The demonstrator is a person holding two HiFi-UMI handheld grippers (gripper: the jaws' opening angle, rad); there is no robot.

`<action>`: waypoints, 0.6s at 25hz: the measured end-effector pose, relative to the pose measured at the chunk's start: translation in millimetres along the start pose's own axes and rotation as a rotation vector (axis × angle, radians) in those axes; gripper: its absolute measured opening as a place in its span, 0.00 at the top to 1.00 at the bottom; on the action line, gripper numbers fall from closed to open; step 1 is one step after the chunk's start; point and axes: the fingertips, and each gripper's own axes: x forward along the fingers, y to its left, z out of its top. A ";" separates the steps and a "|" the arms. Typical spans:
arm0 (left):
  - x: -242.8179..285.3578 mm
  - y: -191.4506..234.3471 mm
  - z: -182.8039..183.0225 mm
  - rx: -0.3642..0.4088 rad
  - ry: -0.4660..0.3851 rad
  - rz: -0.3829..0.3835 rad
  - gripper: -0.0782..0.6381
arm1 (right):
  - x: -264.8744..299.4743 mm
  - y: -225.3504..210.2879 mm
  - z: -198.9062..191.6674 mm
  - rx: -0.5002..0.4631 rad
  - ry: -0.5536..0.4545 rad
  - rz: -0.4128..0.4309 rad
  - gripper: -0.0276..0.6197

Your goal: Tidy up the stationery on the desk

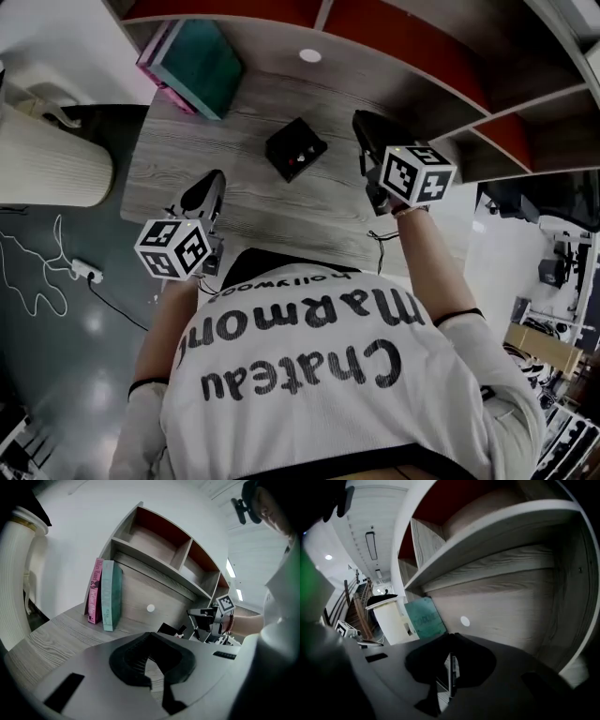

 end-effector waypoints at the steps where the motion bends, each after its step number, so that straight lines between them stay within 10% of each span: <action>1: 0.3 0.5 0.9 0.007 0.001 -0.005 0.87 | -2.6 6.6 8.7 0.003 -0.035 0.009 0.88; 15: -12.9 19.4 2.3 0.001 -0.007 -0.002 0.87 | -16.2 90.5 86.7 -0.015 -0.409 0.162 0.88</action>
